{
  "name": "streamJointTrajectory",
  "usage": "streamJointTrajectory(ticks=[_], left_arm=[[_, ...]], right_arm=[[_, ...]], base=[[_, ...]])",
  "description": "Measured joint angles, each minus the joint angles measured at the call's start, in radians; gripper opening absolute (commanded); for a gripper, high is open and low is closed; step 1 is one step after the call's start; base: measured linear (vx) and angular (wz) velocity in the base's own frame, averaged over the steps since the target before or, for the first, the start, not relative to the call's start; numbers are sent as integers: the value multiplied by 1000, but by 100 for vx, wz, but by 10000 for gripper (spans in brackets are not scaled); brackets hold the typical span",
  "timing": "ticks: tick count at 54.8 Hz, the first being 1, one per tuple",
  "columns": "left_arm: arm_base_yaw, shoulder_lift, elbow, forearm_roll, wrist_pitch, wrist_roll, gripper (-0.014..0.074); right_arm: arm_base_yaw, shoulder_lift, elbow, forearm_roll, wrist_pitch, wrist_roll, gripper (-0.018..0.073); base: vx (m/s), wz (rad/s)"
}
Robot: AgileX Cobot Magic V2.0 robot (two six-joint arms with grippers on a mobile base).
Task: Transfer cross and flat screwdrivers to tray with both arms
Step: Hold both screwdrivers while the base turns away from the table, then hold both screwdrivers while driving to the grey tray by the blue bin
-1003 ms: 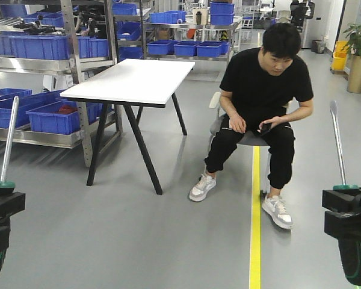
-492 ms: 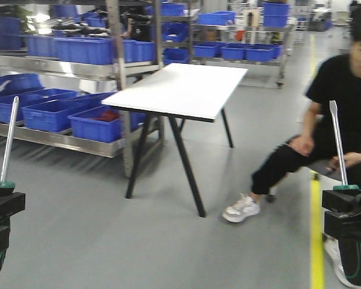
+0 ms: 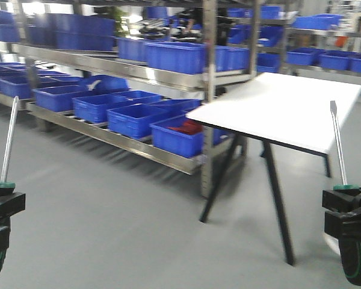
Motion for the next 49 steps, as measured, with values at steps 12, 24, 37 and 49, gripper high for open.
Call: streamJointTrajectory(ticks=[12, 24, 37, 49], left_arm=[[0, 0, 0, 0, 1, 0, 4], [0, 0, 0, 0, 1, 0, 4], [0, 0, 0, 0, 0, 0, 4], [0, 0, 0, 0, 0, 0, 4]], right_arm=[[0, 0, 0, -2, 0, 0, -8], [0, 0, 0, -2, 0, 0, -8], [0, 0, 0, -2, 0, 0, -8], [0, 0, 0, -2, -1, 0, -8]], base=[[58, 60], [59, 60], [58, 61], [59, 61]])
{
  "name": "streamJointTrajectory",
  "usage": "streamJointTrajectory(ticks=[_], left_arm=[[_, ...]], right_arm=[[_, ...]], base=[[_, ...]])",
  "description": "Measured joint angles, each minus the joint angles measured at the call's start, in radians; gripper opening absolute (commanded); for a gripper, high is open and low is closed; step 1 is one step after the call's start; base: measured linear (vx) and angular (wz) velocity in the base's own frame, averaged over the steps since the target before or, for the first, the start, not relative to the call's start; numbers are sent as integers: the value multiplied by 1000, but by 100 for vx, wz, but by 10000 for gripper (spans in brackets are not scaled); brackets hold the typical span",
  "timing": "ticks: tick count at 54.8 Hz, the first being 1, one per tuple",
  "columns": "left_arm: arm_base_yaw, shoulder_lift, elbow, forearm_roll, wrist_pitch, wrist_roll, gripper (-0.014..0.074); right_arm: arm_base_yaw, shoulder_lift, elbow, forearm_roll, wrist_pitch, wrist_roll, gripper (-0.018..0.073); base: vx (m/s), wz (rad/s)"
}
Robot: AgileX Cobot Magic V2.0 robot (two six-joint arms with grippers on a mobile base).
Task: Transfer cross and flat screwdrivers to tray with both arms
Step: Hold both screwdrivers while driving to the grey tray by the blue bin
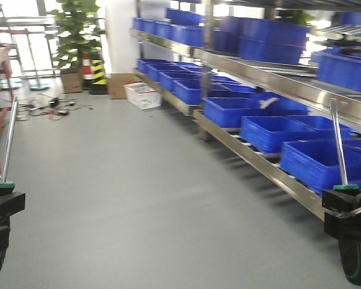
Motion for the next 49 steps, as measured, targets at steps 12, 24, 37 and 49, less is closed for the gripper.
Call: streamJointTrajectory(ticks=[12, 24, 37, 49], left_arm=[[0, 0, 0, 0, 0, 0, 4], [0, 0, 0, 0, 0, 0, 4], [0, 0, 0, 0, 0, 0, 4], [0, 0, 0, 0, 0, 0, 4]], right_arm=[[0, 0, 0, 0, 1, 0, -8], [0, 0, 0, 0, 1, 0, -8], [0, 0, 0, 0, 1, 0, -8], [0, 0, 0, 0, 1, 0, -8]], base=[[60, 56], [60, 42], [60, 24], [59, 8]])
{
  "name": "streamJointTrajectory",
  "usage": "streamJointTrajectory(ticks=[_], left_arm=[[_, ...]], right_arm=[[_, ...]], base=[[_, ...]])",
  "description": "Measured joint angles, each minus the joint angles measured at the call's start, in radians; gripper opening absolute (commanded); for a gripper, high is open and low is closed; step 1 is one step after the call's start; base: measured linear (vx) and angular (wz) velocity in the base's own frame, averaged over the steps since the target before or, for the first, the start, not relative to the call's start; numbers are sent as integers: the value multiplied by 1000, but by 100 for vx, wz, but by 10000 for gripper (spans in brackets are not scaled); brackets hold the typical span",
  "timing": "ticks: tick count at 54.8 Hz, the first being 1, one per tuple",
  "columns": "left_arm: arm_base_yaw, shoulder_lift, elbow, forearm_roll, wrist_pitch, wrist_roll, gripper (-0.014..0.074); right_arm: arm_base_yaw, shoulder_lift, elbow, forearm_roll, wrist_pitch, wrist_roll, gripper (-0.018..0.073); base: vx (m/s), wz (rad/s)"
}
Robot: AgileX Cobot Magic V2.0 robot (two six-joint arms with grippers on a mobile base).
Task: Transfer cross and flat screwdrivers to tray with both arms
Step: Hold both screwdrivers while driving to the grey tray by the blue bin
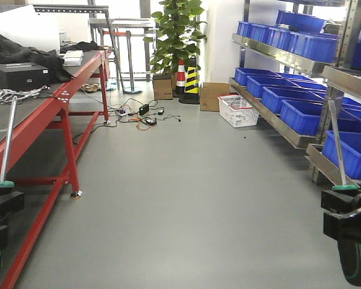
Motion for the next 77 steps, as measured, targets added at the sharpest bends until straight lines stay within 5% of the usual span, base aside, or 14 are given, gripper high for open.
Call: streamJointTrajectory(ticks=[40, 77], left_arm=[[0, 0, 0, 0, 0, 0, 4], [0, 0, 0, 0, -2, 0, 4]], right_arm=[[0, 0, 0, 0, 1, 0, -8], [0, 0, 0, 0, 1, 0, -8]], base=[[57, -16], [49, -78]])
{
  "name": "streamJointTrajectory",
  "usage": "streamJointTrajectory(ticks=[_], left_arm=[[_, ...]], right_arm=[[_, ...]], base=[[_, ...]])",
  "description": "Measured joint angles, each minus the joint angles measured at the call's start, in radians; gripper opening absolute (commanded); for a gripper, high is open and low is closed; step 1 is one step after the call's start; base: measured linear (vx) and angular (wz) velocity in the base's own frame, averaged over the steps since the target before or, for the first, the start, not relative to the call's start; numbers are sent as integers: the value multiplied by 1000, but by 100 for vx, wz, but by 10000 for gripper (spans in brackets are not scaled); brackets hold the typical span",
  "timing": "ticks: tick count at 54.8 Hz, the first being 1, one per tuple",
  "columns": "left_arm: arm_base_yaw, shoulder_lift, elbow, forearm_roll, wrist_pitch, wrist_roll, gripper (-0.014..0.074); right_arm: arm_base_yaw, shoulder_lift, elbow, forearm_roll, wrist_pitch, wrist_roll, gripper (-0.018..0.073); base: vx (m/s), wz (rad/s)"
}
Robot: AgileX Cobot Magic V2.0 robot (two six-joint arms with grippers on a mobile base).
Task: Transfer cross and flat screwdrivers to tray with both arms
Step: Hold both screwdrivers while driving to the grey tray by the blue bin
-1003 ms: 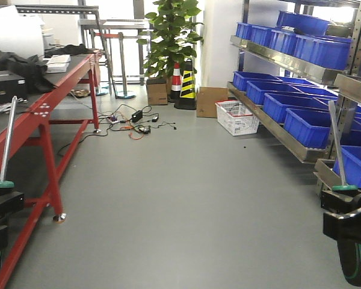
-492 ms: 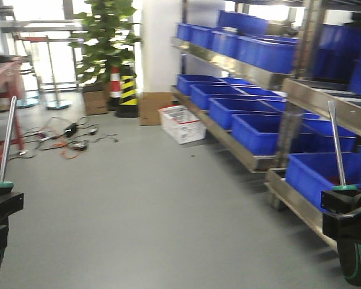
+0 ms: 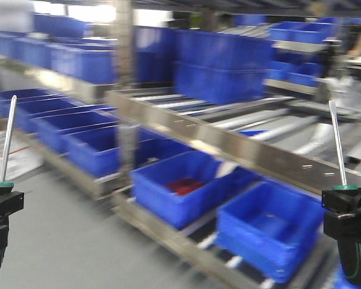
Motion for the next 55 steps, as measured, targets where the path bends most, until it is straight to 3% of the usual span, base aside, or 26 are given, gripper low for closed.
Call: streamJointTrajectory(ticks=[55], left_arm=[[0, 0, 0, 0, 0, 0, 4]], right_arm=[[0, 0, 0, 0, 0, 0, -8]], base=[[34, -66]])
